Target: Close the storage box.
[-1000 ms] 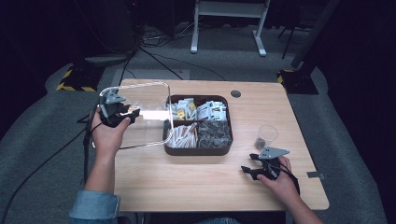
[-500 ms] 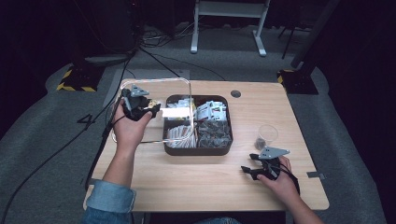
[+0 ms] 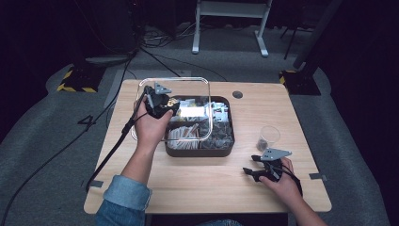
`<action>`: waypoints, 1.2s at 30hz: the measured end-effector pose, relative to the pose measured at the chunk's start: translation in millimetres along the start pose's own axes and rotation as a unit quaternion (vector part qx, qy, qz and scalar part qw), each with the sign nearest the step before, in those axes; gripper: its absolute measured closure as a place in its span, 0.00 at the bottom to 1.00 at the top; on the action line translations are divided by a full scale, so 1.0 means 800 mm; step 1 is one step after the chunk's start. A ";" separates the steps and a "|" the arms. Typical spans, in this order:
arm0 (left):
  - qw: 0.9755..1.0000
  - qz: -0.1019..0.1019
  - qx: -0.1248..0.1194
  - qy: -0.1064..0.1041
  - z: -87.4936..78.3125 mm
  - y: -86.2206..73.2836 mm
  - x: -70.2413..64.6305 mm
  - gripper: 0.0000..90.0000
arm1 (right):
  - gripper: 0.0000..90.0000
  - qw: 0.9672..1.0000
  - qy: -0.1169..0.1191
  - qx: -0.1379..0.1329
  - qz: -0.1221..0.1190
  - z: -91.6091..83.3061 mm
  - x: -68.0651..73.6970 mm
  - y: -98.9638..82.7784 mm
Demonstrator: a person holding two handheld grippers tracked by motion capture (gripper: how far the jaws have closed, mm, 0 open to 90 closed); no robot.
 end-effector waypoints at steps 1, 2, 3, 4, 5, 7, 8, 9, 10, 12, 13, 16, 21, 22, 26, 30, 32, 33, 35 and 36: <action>1.000 0.000 0.000 -0.004 0.002 0.002 -0.003 0.65 | 0.36 1.000 0.000 0.000 0.000 0.000 0.000 0.000; 1.000 0.000 0.000 -0.008 0.004 0.004 -0.006 0.65 | 0.36 1.000 0.000 0.000 0.000 0.000 0.000 0.000; 1.000 0.001 -0.001 -0.010 0.006 0.006 -0.009 0.65 | 0.36 1.000 0.000 0.000 -0.001 0.000 0.000 0.000; 1.000 0.001 -0.001 -0.012 0.008 0.007 -0.012 0.65 | 0.36 1.000 0.001 0.000 -0.001 0.000 0.000 0.000; 1.000 0.002 -0.002 -0.015 0.010 0.009 -0.015 0.65 | 0.36 1.000 0.001 0.000 -0.001 0.000 0.000 0.000; 1.000 0.001 -0.003 -0.020 0.012 0.012 -0.019 0.65 | 0.36 1.000 0.001 0.001 -0.001 0.000 0.000 0.000; 1.000 -0.001 -0.005 -0.023 0.013 0.013 -0.020 0.65 | 0.36 1.000 0.001 0.001 -0.002 0.000 0.000 0.000; 1.000 -0.003 -0.006 -0.025 0.014 0.014 -0.022 0.65 | 0.36 1.000 0.001 0.001 -0.002 0.000 0.000 0.000; 1.000 -0.005 -0.006 -0.026 0.015 0.015 -0.024 0.65 | 0.36 1.000 0.002 0.001 -0.002 0.000 0.000 0.000; 0.999 -0.007 -0.008 -0.030 0.018 0.017 -0.030 0.65 | 0.36 1.000 0.002 0.001 -0.003 0.000 0.000 0.000; 0.999 -0.006 -0.008 -0.032 0.020 0.018 -0.032 0.65 | 0.36 1.000 0.002 0.001 -0.003 0.000 0.000 0.000; 0.999 -0.003 -0.005 -0.034 0.027 0.021 -0.039 0.65 | 0.36 1.000 0.003 0.000 -0.003 0.000 0.000 0.000; 0.999 -0.009 -0.007 -0.047 0.037 0.022 -0.046 0.65 | 0.36 1.000 0.003 0.001 -0.003 0.000 0.000 0.000; 0.999 -0.010 -0.005 -0.049 0.039 0.022 -0.046 0.65 | 0.36 1.000 0.003 0.000 -0.004 0.000 0.000 0.000; 0.999 -0.012 0.000 -0.041 0.050 0.019 -0.048 0.65 | 0.36 1.000 0.003 0.000 -0.004 0.000 0.000 0.000; 0.999 -0.017 0.013 -0.046 0.065 0.014 -0.053 0.65 | 0.36 1.000 0.003 0.000 -0.004 0.000 0.000 0.000; 0.999 -0.017 0.018 -0.042 0.074 0.011 -0.055 0.65 | 0.36 1.000 0.004 0.001 -0.003 0.000 0.000 0.000; 0.999 -0.014 0.022 -0.038 0.078 0.009 -0.055 0.65 | 0.36 1.000 0.004 0.001 -0.003 0.000 0.000 0.000; 0.999 -0.014 0.028 -0.033 0.085 0.006 -0.056 0.65 | 0.36 1.000 0.003 0.000 -0.004 0.000 0.000 0.000; 0.999 -0.014 0.031 -0.031 0.089 0.004 -0.056 0.65 | 0.36 1.000 0.004 0.001 -0.003 0.000 0.000 0.000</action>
Point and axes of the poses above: each handheld gripper's, and its own axes: z roughly forward along the jaws, y roughly out of its top, x roughly to its left, the point moved 4 cm from there along z, roughly forward along the jaws
